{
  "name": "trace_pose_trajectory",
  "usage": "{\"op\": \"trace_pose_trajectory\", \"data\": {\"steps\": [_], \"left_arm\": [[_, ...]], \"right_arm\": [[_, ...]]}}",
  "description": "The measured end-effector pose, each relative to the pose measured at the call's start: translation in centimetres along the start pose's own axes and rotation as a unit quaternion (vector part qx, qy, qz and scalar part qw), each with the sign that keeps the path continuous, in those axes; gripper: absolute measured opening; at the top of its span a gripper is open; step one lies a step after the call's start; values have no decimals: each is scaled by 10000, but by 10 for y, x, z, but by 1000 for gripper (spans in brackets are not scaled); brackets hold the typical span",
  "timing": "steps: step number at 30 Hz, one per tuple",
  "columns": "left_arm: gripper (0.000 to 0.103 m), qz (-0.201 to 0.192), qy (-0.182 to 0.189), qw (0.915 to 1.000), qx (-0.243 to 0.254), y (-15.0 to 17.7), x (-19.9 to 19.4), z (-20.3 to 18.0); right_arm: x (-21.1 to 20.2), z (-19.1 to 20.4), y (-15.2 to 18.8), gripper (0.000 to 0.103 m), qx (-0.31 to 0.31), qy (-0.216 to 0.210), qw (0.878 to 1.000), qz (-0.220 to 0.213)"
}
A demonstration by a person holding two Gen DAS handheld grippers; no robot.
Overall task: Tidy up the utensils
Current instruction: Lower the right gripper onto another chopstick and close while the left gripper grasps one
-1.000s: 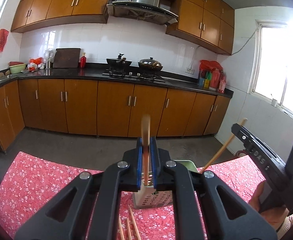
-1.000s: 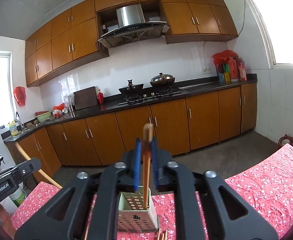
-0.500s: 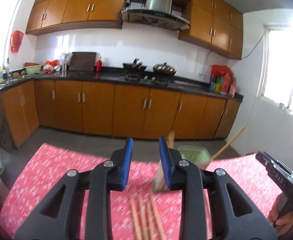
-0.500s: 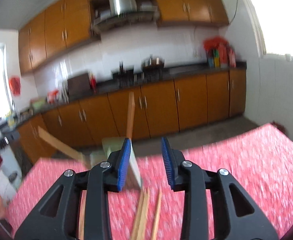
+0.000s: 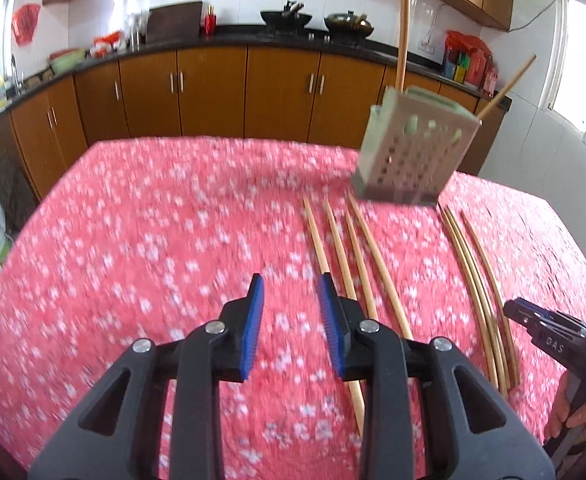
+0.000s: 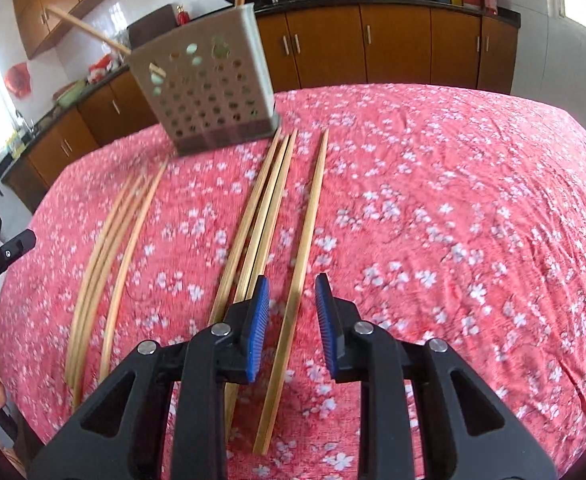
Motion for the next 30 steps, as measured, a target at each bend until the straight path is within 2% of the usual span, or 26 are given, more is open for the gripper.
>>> {"op": "trace_pose_trajectory", "data": {"steps": [2,5,9,13,20,30], "left_arm": [[29,76,89,9999,-67,6,3,0],[29,190,286,9993,-116,15,7,-5],[28,381,518,9979,-86,24,15,-16],[20,553,648,9964,3,32,23,-27],[15,873,430,9952,112,47,40,-31],[9,829,-38,9962,264,43,43,-17]], "right_arm": [[4,0,0,24,-76,122,9999,40],[9,-4,1,9,-106,275,9996,2],[13,-29,0,8,208,474,9987,9],[14,-38,-2,8,302,473,9984,23],[10,-39,2,8,262,450,9986,-21],[6,-33,8,8,52,425,9991,-37]]}}
Point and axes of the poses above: each gripper's, at about its wrist camera, not at the fingertips, and x roughly the way its jaws point, z to its left, y to its underside, the point moved 9 cm from there along x, roughly the way its jaws point, and after that the axes turned 13 degrees about y, right-handed, at the moved point
